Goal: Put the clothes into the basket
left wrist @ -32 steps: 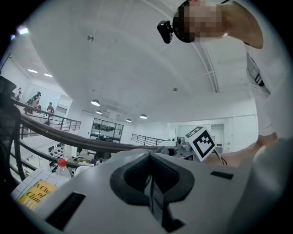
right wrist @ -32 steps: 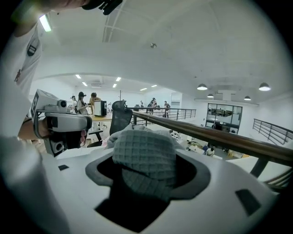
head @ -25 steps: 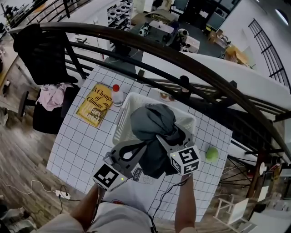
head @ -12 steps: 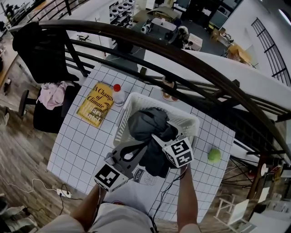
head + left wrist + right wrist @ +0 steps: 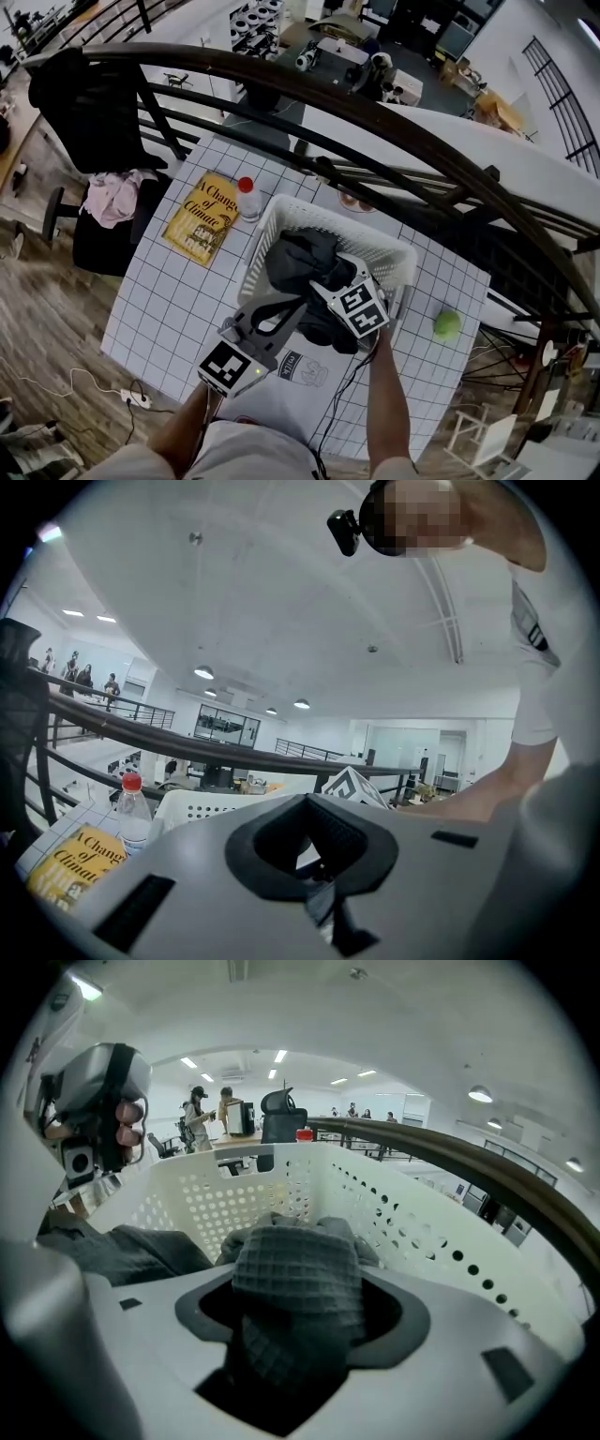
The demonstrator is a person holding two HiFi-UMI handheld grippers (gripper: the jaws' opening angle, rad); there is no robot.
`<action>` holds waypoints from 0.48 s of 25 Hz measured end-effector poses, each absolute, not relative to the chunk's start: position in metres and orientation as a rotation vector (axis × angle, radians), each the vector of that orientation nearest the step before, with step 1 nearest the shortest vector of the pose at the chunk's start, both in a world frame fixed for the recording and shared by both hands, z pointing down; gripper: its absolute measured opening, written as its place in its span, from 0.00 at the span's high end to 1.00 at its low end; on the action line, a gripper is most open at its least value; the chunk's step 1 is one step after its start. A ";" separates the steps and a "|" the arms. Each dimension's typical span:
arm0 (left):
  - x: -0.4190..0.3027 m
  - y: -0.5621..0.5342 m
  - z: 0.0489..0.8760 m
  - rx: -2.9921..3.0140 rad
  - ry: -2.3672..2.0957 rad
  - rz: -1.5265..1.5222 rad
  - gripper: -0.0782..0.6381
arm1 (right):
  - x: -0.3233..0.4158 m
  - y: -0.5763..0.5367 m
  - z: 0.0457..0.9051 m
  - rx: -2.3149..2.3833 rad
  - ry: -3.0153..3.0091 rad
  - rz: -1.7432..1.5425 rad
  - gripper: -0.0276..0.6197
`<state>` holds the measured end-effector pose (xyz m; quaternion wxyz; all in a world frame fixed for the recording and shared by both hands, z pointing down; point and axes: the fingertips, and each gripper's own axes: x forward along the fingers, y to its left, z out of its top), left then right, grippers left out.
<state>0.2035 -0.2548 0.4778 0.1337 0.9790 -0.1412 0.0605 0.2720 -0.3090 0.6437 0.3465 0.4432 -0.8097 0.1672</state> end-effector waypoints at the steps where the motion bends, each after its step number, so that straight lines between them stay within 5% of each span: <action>1: 0.203 -0.255 0.478 2.838 -0.410 0.177 0.88 | 0.272 -0.309 0.648 1.132 -2.092 0.436 0.47; 12: 0.203 -0.256 0.484 2.837 -0.419 0.204 0.88 | 0.268 -0.309 0.676 1.026 -2.011 0.406 0.47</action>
